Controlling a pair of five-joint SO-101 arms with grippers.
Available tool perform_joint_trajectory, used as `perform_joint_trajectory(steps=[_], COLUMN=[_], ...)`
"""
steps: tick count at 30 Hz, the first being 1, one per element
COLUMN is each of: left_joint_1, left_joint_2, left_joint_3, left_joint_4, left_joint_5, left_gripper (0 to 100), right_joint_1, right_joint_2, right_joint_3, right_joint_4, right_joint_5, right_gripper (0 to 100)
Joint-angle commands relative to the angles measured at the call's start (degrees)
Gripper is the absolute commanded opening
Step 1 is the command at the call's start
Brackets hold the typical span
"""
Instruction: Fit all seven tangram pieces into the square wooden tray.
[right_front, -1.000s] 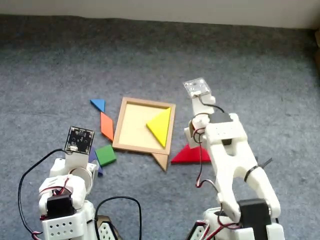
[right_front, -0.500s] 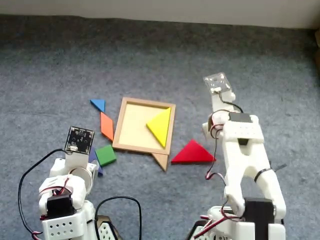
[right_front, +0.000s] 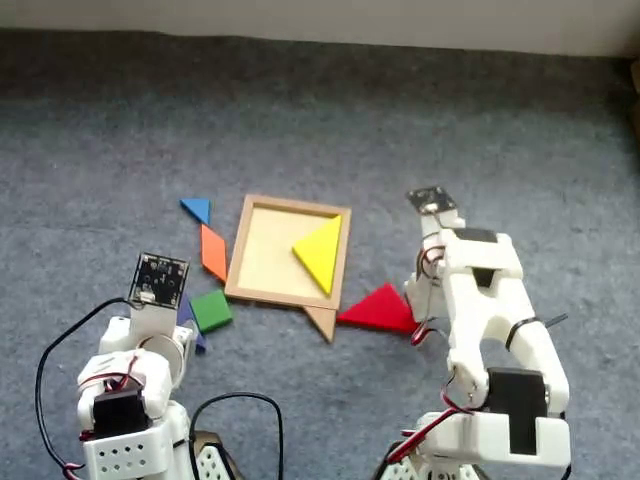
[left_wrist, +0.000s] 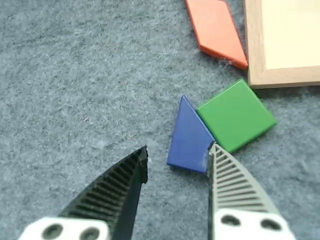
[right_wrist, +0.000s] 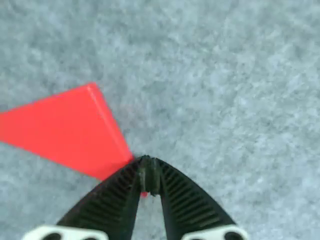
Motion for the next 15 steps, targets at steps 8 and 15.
perform_joint_trajectory(steps=[8, 15], left_joint_1=[-0.8, -0.8], left_joint_2=[0.0, 0.0], left_joint_3=[-0.4, -0.4], left_joint_4=[-0.9, -0.9], left_joint_5=[-0.3, -0.2], left_gripper=[20, 21], right_joint_1=[-5.1, -8.7], right_joint_2=[-16.2, -25.8], right_joint_3=[-0.2, -0.2], right_joint_4=[12.4, 12.6], right_joint_5=[0.7, 0.7], right_gripper=[0.5, 20.1])
